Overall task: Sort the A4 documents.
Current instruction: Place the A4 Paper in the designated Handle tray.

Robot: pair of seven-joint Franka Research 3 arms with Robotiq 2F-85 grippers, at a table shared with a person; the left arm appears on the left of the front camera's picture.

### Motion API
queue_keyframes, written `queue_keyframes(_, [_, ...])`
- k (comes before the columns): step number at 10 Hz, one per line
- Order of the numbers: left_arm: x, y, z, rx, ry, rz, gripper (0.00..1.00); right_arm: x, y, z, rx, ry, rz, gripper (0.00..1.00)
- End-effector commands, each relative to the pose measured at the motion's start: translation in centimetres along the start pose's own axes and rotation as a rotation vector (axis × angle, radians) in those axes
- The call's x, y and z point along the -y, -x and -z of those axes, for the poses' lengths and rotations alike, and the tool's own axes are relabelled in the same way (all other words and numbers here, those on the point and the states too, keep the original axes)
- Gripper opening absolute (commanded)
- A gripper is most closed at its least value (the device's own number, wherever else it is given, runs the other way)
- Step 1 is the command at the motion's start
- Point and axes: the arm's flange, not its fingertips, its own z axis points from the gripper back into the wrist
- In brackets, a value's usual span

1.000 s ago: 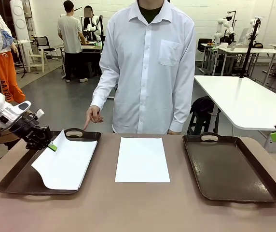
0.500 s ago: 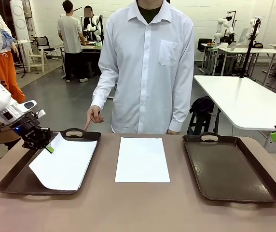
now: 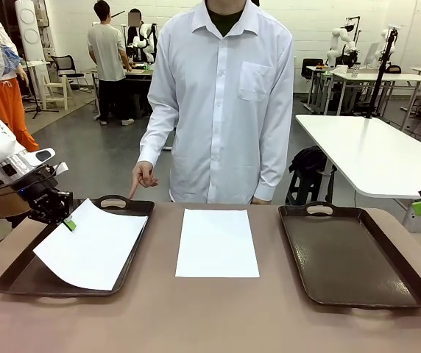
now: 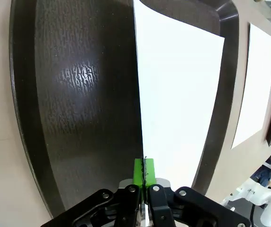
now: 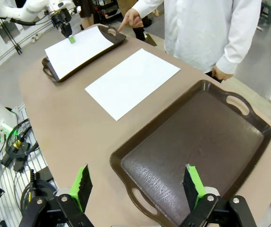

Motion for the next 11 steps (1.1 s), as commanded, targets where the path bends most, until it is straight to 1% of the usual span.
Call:
queue_keyframes(1, [0.1,-0.4,0.2,-0.022,-0.027,-0.040,0.01,0.3,-0.1,0.2,0.019,-0.014,-0.012,1.00])
queue_keyframes(2, [0.2,-0.4,0.4,-0.024,-0.029,-0.037,0.01,0.3,-0.1,0.2,0.019,-0.014,-0.012,1.00])
queue_keyframes(3, [0.3,-0.3,0.5,-0.019,-0.028,-0.031,0.21,0.3,-0.1,0.2,0.019,-0.014,-0.012,1.00])
queue_keyframes(4, [0.2,0.0,0.4,0.001,-0.025,-0.034,0.21,0.3,-0.1,0.2,0.019,-0.014,-0.012,1.00])
queue_keyframes(5, [0.0,0.1,0.4,0.011,-0.035,-0.044,0.41,0.3,-0.1,0.2,0.019,-0.014,-0.012,1.00])
queue_keyframes(6, [0.1,0.1,0.2,0.007,-0.069,-0.046,0.23,0.3,-0.1,0.2,0.019,-0.014,-0.012,1.00])
queue_keyframes(7, [0.3,0.2,-0.2,0.005,-0.081,-0.042,0.61,0.3,-0.1,0.2,0.019,-0.014,-0.012,1.00])
queue_keyframes(8, [0.4,0.3,-0.5,0.005,-0.084,-0.035,0.43,0.3,-0.1,0.2,0.019,-0.014,-0.012,1.00])
queue_keyframes(9, [0.5,0.4,-0.6,0.003,-0.091,-0.032,0.81,0.3,-0.1,0.2,0.019,-0.014,-0.012,1.00])
queue_keyframes(10, [0.6,0.5,-0.8,0.003,-0.098,-0.032,0.63,0.3,-0.1,0.2,0.019,-0.014,-0.012,1.00])
queue_keyframes(11, [0.6,0.8,-1.0,0.007,-0.105,-0.032,1.00,0.3,-0.1,0.2,0.019,-0.014,-0.012,1.00])
